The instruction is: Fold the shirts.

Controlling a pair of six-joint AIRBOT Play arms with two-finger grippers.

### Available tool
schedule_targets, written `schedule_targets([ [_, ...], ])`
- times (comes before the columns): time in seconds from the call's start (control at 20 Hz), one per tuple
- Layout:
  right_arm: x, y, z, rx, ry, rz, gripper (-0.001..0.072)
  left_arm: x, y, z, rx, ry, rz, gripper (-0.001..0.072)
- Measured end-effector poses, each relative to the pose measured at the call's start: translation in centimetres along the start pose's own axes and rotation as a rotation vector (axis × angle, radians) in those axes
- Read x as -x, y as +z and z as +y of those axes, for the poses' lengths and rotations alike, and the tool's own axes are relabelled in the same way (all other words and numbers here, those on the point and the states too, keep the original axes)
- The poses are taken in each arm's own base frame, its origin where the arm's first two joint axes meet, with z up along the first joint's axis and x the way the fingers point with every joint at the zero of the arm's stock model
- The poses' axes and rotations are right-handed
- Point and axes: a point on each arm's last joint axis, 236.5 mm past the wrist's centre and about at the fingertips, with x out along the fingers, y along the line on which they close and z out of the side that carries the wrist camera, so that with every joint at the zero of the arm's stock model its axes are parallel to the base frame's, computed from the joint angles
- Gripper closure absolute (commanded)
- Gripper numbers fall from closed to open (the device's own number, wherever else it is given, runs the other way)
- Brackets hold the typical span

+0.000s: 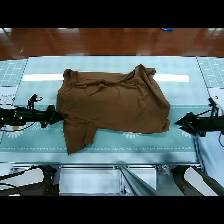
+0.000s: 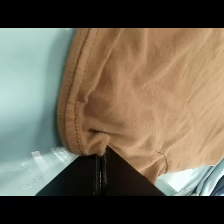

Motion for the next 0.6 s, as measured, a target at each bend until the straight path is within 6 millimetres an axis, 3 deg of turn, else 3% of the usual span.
schedule_targets([
  [0.45, -4.2, -0.2, 1.2, -0.080, 0.107, 0.094, 0.0363, 0.0, 0.0, -0.2, -0.011, -0.004, 0.004, 0.0694],
  [0.55, -4.9, -0.2, 1.4, -0.090, 0.127, 0.107, 0.0468, 0.0, 0.0, -0.3, -0.011, -0.005, 0.004, 0.0694],
  [0.6, -5.2, -0.2, 1.6, -0.089, 0.131, 0.113, 0.0604, 0.0, 0.0, -0.3, -0.011, -0.005, 0.004, 0.0694],
])
